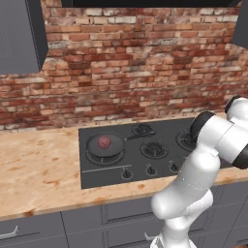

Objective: Place the pan on the front left burner on the stove. Then place the tomato and the onion in the pan and turn on the front left burner.

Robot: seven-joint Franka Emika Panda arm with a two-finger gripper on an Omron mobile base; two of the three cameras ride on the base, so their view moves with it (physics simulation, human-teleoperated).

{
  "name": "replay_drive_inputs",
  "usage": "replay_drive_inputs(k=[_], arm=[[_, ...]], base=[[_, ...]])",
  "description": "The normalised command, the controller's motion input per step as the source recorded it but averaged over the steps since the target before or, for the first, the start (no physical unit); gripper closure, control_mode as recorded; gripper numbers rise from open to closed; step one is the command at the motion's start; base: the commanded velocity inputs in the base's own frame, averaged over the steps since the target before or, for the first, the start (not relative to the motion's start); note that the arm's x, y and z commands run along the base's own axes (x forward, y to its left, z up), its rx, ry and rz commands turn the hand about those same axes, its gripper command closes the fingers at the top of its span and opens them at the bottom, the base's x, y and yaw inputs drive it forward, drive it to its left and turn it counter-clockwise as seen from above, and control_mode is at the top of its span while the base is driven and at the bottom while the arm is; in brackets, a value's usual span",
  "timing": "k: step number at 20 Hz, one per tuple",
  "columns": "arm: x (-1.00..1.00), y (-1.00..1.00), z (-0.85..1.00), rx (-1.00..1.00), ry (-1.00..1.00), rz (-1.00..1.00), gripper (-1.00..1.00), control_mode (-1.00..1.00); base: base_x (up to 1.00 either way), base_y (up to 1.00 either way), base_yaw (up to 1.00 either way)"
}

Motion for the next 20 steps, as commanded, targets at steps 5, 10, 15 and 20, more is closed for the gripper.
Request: replay_drive_inputs(k=[5,10,15,20], arm=[[0.14,-0.09,-0.26,0.0,0.03,0.0,-1.0,-1.0],[0.16,-0.1,-0.28,0.0,0.04,0.0,-1.0,-1.0],[0.12,-0.12,-0.28,0.0,0.03,0.0,-1.0,-1.0],[0.05,-0.05,-0.23,0.03,0.02,0.0,-1.0,-1.0]], base=[[0.0,0.0,0.0],[0.0,0.0,0.0],[0.0,0.0,0.0],[0.0,0.0,0.0]])
